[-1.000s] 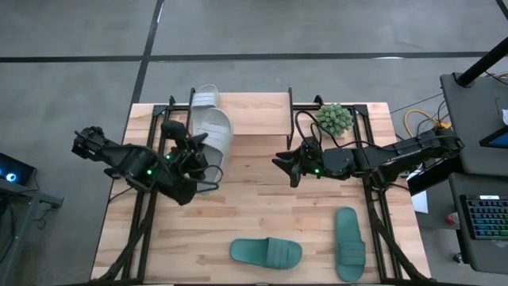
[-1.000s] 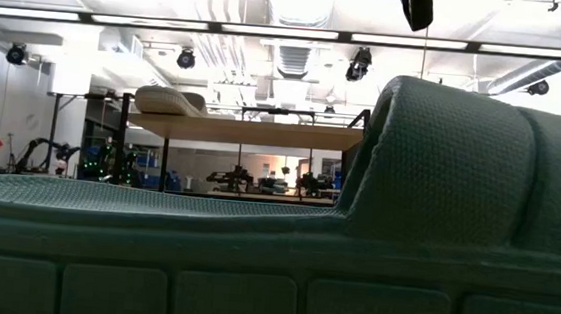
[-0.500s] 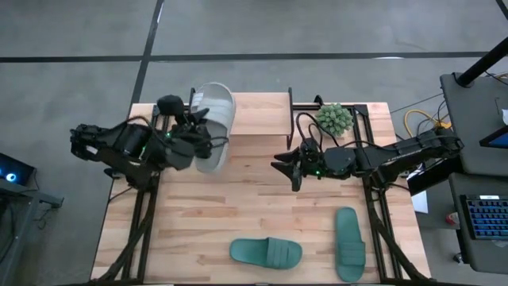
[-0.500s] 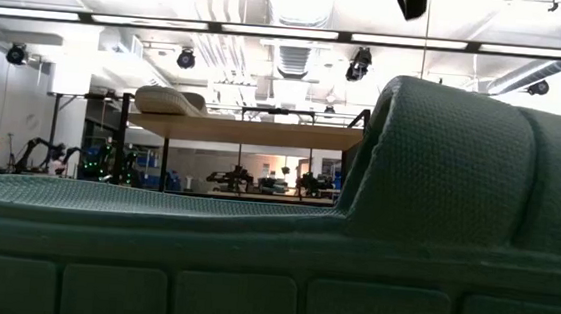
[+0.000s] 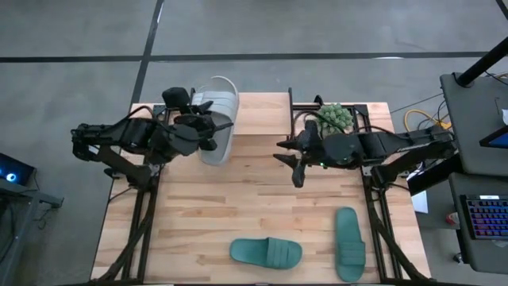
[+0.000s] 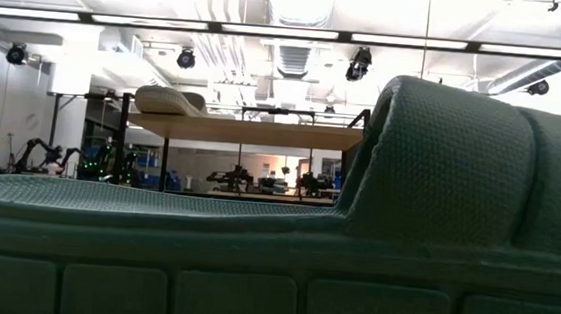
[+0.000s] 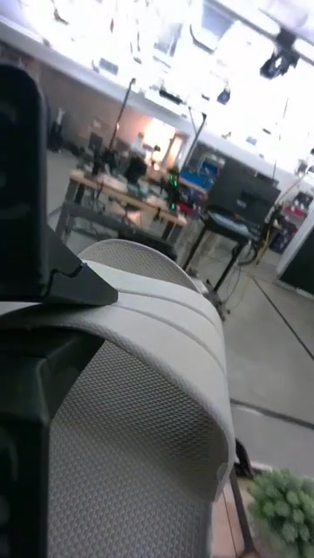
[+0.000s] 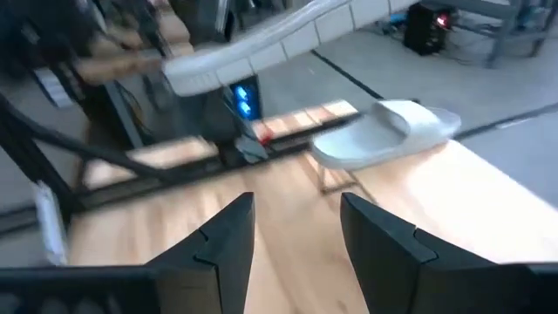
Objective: Pick and place slides into the shelf
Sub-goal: Put the gray slipper on the shelf
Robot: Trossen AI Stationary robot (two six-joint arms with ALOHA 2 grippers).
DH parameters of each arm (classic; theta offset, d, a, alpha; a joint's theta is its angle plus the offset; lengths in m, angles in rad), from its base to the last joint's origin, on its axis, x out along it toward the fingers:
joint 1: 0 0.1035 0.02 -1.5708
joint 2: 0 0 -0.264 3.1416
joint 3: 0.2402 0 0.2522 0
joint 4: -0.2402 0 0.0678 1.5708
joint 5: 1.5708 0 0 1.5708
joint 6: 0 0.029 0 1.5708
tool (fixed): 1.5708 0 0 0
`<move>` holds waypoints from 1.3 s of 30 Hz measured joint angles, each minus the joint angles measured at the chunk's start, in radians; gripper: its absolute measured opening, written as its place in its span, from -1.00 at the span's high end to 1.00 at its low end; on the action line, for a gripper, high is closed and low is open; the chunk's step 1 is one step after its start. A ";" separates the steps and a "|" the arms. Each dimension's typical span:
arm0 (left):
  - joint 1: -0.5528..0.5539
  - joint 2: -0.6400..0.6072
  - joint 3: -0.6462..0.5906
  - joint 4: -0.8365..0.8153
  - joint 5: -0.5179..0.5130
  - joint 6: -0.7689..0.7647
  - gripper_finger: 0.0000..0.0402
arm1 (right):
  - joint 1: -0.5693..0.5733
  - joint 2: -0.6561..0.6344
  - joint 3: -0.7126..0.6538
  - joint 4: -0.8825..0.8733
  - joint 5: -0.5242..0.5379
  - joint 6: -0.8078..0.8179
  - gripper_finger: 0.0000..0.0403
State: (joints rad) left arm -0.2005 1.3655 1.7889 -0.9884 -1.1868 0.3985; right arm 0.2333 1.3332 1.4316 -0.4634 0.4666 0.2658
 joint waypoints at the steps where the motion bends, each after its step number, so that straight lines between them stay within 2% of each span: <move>1: 0.006 0.000 0.000 0.006 0.016 0.000 0.99 | 0.000 0.023 0.040 -0.055 0.006 -0.013 0.20; 8: 0.050 0.000 -0.002 0.042 0.090 -0.003 0.99 | 0.010 0.229 0.321 -0.283 0.015 -0.143 0.20; 16: 0.087 0.000 -0.003 0.038 0.126 -0.003 0.99 | 0.057 0.467 0.664 -0.563 0.200 -0.298 0.20; 24: 0.109 0.011 -0.006 0.038 0.148 -0.003 0.99 | 0.104 0.606 0.903 -0.632 0.399 -0.449 0.20; 28: 0.131 0.017 -0.006 0.037 0.180 -0.018 0.99 | 0.139 0.619 0.918 -0.570 0.477 -0.553 0.20; 33: 0.163 0.023 -0.003 0.036 0.246 -0.078 0.99 | 0.174 0.631 0.916 -0.573 0.512 -0.641 0.20; 39: 0.168 0.027 0.005 0.037 0.265 -0.126 0.99 | 0.199 0.653 0.915 -0.569 0.566 -0.752 0.20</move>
State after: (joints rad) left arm -0.0322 1.3926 1.7943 -0.9512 -0.9216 0.2725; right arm 0.4327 1.9865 2.3466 -1.0319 1.0325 -0.4863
